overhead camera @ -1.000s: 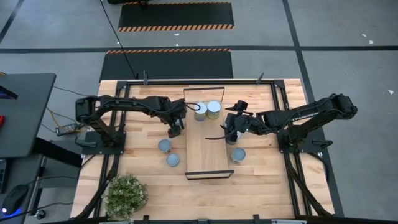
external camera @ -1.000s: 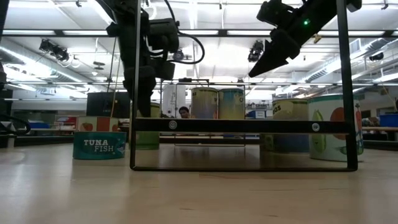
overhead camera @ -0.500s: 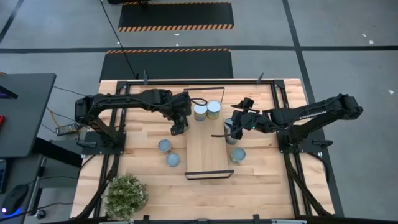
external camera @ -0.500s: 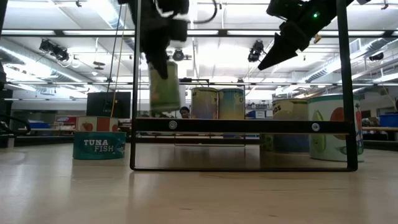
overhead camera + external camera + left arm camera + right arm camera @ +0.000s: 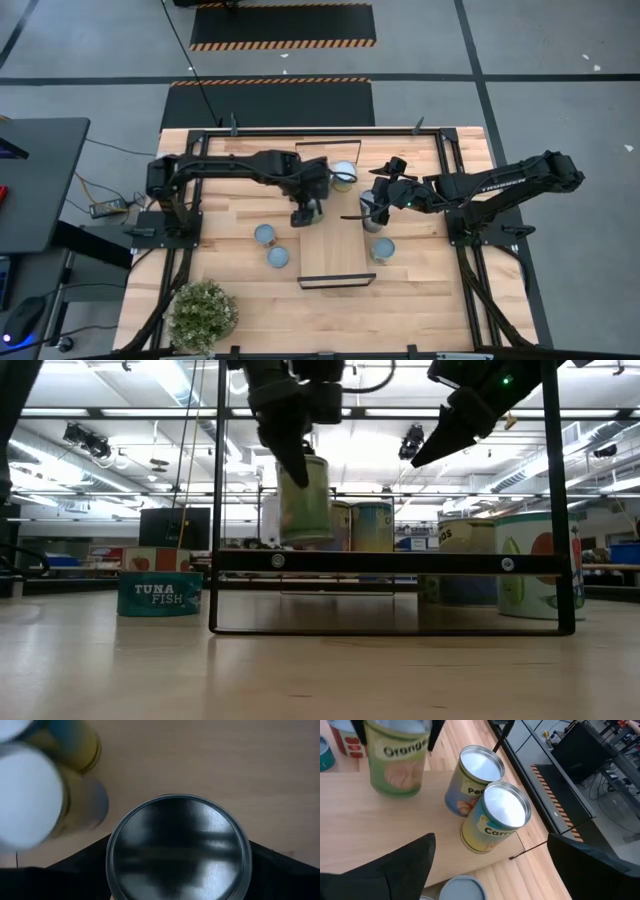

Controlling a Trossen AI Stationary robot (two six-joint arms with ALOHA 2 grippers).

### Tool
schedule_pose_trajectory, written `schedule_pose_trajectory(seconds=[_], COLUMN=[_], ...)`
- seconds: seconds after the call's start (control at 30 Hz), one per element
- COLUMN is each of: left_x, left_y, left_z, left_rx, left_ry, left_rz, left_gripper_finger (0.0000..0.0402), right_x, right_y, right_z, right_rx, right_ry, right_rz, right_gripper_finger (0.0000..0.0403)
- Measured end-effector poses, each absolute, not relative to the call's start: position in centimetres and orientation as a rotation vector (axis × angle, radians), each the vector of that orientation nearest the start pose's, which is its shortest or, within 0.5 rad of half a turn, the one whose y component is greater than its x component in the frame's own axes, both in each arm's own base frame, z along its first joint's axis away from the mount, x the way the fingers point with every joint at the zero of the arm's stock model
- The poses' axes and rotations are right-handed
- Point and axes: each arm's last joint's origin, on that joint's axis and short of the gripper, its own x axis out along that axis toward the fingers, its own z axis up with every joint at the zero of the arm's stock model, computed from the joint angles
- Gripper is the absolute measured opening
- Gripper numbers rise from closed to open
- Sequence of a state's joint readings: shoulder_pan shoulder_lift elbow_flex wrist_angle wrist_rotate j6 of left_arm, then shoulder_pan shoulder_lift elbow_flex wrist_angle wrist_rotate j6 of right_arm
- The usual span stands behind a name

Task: Pick and place cans onto a shelf
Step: Put the canned oranges on the shelf

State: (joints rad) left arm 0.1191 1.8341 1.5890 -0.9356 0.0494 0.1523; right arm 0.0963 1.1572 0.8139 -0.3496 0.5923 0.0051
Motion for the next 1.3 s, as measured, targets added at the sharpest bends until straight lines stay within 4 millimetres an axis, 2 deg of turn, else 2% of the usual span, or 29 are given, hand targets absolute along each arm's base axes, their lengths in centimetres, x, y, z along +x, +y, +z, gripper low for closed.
schedule_pose_trajectory(seconds=[0.27, 0.67, 1.13, 1.3], left_x=[38.8, 39.0, 39.0, 39.0], left_y=[4.1, 2.1, 0.6, 0.4], left_z=[25.3, 25.1, 25.2, 25.2], left_rx=[0.135, 0.327, 0.589, 0.627], left_ry=[1.280, 1.285, 1.304, 1.303], left_rz=[-0.125, -0.068, -0.060, -0.073], left_gripper_finger=[0.0324, 0.0392, 0.0396, 0.0396], right_x=[23.6, 23.6, 23.6, 23.6], right_y=[0.7, 0.7, 0.7, 0.7], right_z=[26.1, 26.1, 26.1, 26.1], right_rx=[-0.232, -0.231, -0.224, -0.224], right_ry=[0.658, 0.654, 0.655, 0.654], right_rz=[-0.477, -0.474, -0.469, -0.469], right_gripper_finger=[0.0391, 0.0391, 0.0391, 0.0391])
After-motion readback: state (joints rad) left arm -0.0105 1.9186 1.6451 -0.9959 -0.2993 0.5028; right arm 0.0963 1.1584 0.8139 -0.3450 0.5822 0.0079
